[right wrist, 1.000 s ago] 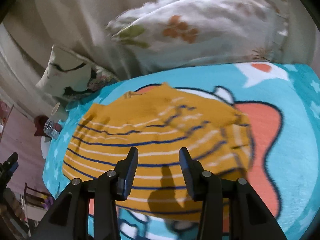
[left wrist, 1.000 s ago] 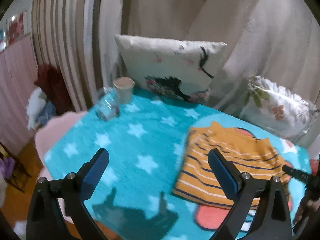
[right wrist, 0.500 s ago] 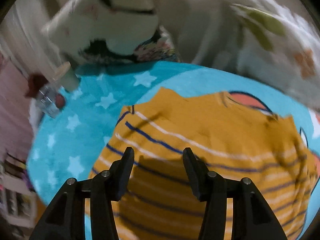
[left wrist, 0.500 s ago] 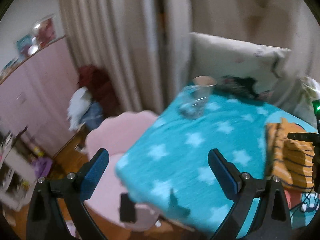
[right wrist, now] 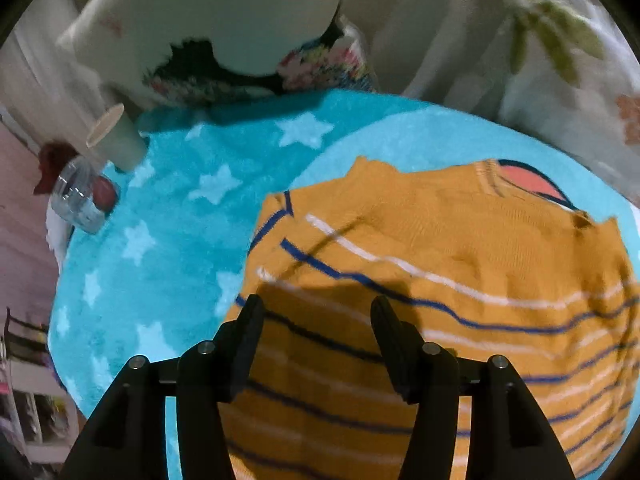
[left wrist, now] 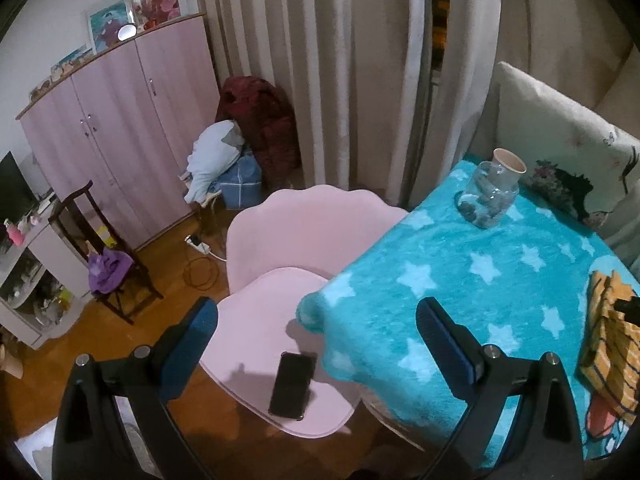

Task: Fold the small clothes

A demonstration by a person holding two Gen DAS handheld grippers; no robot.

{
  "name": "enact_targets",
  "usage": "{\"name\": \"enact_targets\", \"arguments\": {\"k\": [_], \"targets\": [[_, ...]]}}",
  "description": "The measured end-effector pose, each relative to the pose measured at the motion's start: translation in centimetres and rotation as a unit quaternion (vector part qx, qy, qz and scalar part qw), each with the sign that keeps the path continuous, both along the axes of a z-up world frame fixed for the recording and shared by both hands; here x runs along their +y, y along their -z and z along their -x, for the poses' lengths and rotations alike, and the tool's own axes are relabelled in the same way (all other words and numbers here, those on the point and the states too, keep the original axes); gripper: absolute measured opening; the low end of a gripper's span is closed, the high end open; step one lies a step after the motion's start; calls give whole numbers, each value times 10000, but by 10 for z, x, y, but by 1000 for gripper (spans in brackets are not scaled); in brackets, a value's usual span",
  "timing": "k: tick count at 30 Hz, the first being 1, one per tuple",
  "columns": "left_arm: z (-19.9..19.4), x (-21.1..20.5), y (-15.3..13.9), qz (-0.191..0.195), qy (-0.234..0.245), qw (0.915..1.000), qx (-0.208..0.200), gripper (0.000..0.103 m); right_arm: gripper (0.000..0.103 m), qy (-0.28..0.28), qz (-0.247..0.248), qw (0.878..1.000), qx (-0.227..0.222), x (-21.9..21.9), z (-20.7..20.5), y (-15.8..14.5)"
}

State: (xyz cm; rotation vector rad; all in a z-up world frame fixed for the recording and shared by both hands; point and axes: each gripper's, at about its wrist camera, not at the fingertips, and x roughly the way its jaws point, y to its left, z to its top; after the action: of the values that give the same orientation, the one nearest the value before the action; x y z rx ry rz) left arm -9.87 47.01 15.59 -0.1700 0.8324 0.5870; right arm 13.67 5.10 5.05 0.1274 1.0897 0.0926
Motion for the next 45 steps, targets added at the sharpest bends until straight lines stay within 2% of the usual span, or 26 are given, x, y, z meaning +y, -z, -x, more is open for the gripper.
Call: {"name": "enact_targets", "arguments": {"k": [2,6,7,13,19,20,24,26,27,29,31,34,40,45], "targets": [[-3,0,4,49,4,10000,35,99,61,46,31,10000,28,0,8,0],[-8,-1,8,79,92,9999,68,99,64,-7,232,9985,495,5,10,26],[-9,-2,8,73,101,9999,66,99,65,18,256,9985,491,6,12,27],[-14,1,13,185,157,9997,91,99,80,187,228,9980,567,10,5,32],[-26,2,24,333,294,9989,161,99,103,392,-233,9986,264,9,6,37],[-29,1,25,344,343,9987,158,99,103,335,-298,9987,236,11,6,38],[-43,-3,32,479,576,9971,142,99,103,190,-10,9996,226,21,2,40],[-54,-7,37,625,742,9951,175,99,103,23,23,9993,379,21,-2,39],[-61,-10,41,674,844,9939,220,99,98,24,-137,9990,430,17,-4,34],[-71,-18,45,706,1022,9918,308,99,89,259,-701,9969,245,-1,-1,18],[-84,-32,49,682,1296,9884,396,99,89,500,-820,9954,72,-16,6,4],[-101,-55,54,642,1718,9817,510,99,89,551,-612,9966,-30,-22,15,-6],[-125,-93,61,640,2298,9688,667,99,90,-163,-320,9993,34,22,11,-9],[-134,-111,65,837,2555,9607,697,99,90,-198,638,9968,439,62,-16,15]]}}
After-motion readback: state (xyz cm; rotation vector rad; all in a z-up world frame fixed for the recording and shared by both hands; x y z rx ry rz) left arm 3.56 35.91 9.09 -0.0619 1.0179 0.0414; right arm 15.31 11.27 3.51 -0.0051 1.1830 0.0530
